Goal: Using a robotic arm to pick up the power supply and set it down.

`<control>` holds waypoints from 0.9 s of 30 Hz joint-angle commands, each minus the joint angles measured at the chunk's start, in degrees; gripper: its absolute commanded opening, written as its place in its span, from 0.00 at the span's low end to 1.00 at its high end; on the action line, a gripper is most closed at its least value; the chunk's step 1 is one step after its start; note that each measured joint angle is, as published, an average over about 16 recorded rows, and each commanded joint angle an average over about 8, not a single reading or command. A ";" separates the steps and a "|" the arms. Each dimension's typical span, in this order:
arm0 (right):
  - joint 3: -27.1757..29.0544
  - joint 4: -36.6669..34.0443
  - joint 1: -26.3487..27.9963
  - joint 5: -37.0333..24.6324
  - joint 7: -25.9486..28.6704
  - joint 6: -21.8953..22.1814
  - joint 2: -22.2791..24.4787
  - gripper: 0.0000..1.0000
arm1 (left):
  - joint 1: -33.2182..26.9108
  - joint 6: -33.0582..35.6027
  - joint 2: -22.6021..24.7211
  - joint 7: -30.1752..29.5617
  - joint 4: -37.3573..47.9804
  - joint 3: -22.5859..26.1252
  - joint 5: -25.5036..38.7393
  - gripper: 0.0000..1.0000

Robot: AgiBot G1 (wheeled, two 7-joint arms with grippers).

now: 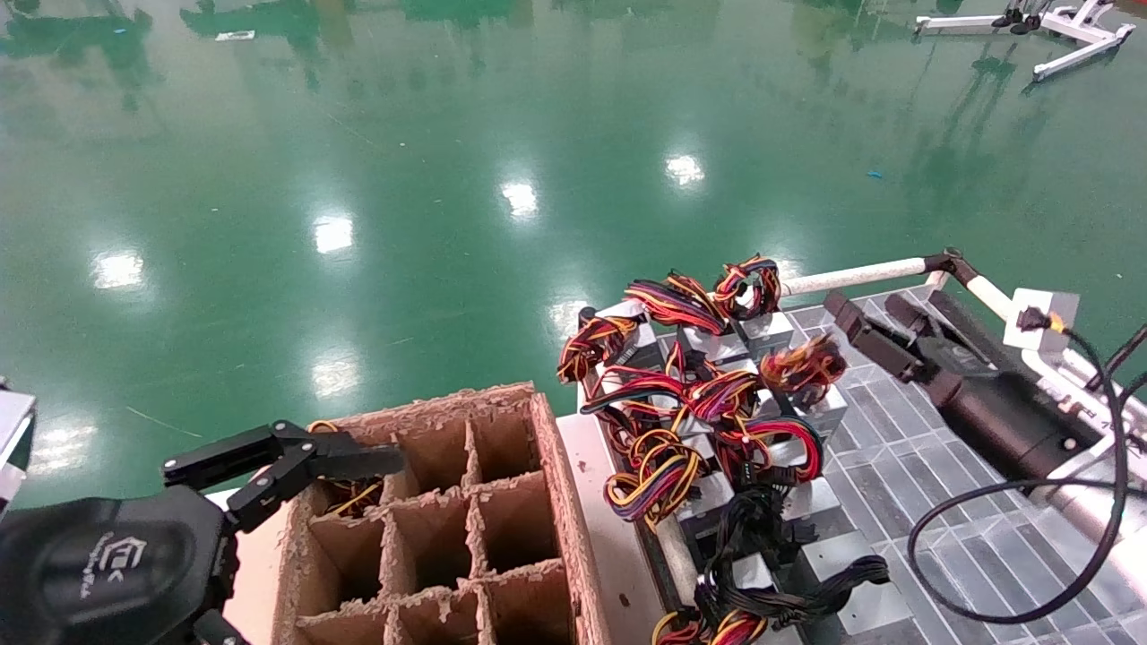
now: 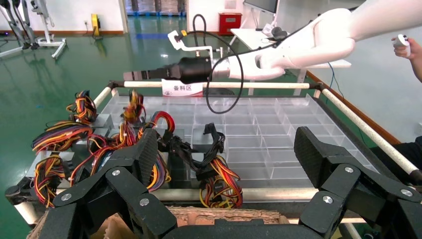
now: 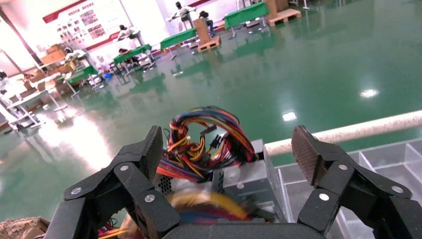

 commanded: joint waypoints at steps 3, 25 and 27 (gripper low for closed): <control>-1.39 0.43 1.52 -2.00 1.27 0.09 0.87 1.00 | 0.00 0.00 0.00 0.00 0.00 0.00 0.00 1.00; 6.05 21.47 -2.69 -12.52 10.01 -5.54 7.14 1.00 | 0.00 -0.01 -0.01 0.01 0.02 0.00 0.00 1.00; 7.09 23.96 -3.33 -13.60 10.92 -6.18 7.81 1.00 | 0.00 -0.01 -0.01 0.01 0.02 0.01 0.00 1.00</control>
